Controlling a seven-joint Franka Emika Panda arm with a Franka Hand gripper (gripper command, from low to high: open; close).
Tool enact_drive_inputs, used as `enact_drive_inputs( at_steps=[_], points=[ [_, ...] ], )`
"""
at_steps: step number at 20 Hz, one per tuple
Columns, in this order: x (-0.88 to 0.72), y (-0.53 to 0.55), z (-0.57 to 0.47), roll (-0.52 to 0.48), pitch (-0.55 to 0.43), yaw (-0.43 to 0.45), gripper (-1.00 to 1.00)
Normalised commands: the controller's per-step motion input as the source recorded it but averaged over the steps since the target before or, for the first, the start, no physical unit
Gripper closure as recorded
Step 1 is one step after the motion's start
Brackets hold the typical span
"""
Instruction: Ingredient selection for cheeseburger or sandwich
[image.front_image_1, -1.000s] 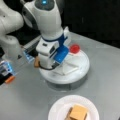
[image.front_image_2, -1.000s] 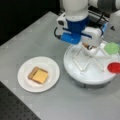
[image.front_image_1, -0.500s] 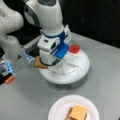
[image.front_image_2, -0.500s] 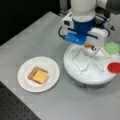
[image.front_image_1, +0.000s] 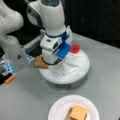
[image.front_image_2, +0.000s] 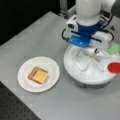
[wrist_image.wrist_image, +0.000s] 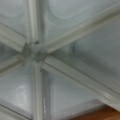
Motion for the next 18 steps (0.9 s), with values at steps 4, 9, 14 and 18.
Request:
enact_drive_inputs(
  at_steps=[4,9,14,18],
  points=[
    [-0.23,0.14,-0.2,-0.207,-0.253,0.053,-1.0],
    [-0.22,0.01,-0.22,-0.157,-0.236,0.065,-1.0],
    [-0.2,0.01,-0.21,-0.137,-0.185,0.087,-1.0],
    [-0.19,0.06,-0.18,-0.137,-0.143,0.123,-1.0]
  ],
)
